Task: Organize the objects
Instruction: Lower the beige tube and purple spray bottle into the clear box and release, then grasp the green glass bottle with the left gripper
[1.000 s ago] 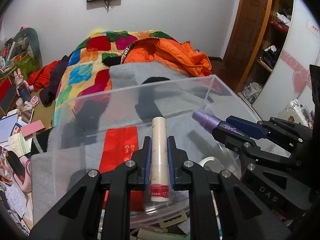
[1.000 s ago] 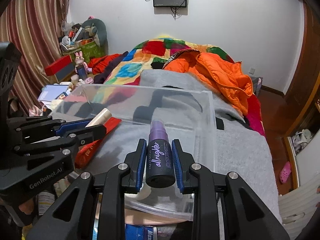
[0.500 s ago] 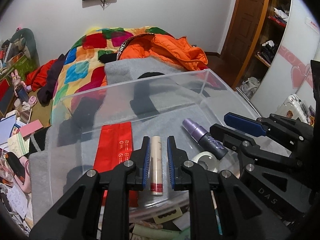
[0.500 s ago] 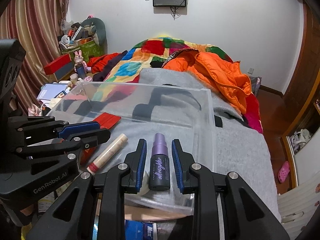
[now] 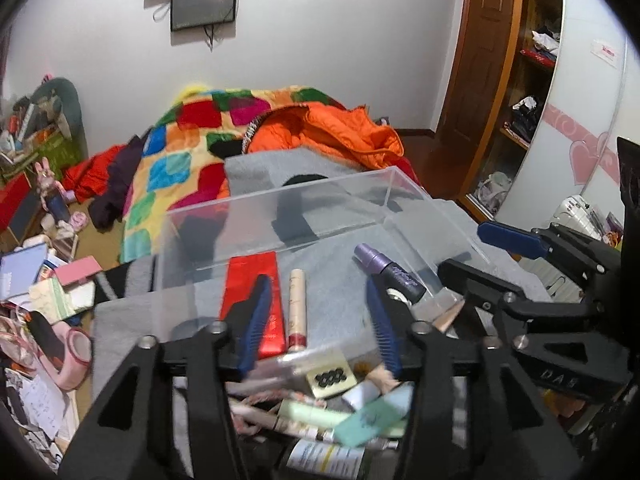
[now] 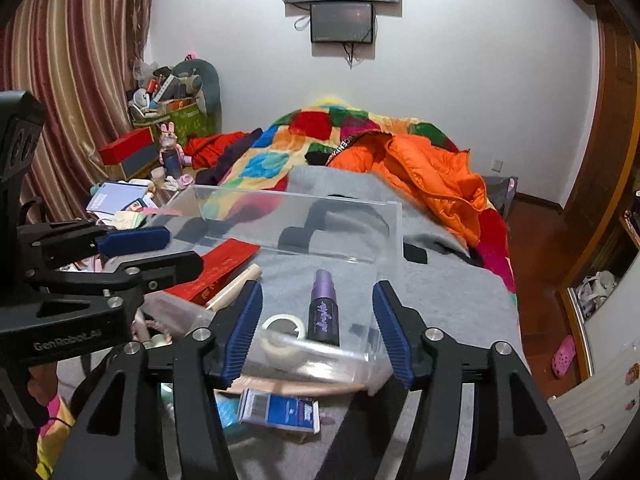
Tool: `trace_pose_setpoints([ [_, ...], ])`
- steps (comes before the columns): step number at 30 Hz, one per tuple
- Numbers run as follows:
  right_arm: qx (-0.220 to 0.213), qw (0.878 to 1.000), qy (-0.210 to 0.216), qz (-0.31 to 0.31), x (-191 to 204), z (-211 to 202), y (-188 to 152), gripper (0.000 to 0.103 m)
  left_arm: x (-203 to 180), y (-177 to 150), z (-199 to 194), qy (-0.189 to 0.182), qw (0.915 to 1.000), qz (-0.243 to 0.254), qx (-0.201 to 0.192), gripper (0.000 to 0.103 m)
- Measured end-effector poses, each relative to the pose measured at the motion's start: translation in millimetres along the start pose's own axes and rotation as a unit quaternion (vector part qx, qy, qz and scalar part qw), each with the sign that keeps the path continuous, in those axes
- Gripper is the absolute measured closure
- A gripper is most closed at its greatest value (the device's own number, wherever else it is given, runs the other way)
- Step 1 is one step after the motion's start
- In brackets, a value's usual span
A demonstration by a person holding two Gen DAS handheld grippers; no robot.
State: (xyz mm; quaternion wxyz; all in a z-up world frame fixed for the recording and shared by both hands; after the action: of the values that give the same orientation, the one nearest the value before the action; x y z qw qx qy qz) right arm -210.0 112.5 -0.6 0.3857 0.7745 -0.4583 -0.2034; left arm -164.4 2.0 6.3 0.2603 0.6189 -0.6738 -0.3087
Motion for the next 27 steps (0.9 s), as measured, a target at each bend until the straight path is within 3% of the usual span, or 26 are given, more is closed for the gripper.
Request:
trace_pose_setpoints([
  [11,-0.006,1.000,-0.007,0.006,2.6,-24.4,-24.1,0.034,10.6,-38.6,-28.4,0.015,0.9998,-0.012,-0.003,0.029],
  [27,0.065,0.996,0.030,0.050,4.7,4.8,-67.8,0.034,-0.7,-99.6,-16.6,-0.016,0.9984,-0.024,0.049,0.028],
])
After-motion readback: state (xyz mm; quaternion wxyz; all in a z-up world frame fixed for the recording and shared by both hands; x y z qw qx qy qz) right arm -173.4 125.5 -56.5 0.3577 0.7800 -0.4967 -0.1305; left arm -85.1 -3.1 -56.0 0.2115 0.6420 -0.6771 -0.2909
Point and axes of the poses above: each gripper's, at about its wrist camera, not at the fingertips, and z roughly the way its jaws point, x to its left, y to its top, the point moved 3 cm from there along z, roughly the way its jaws point, and after that the axes turned 3 degrees about y, right-handed, at the moved point
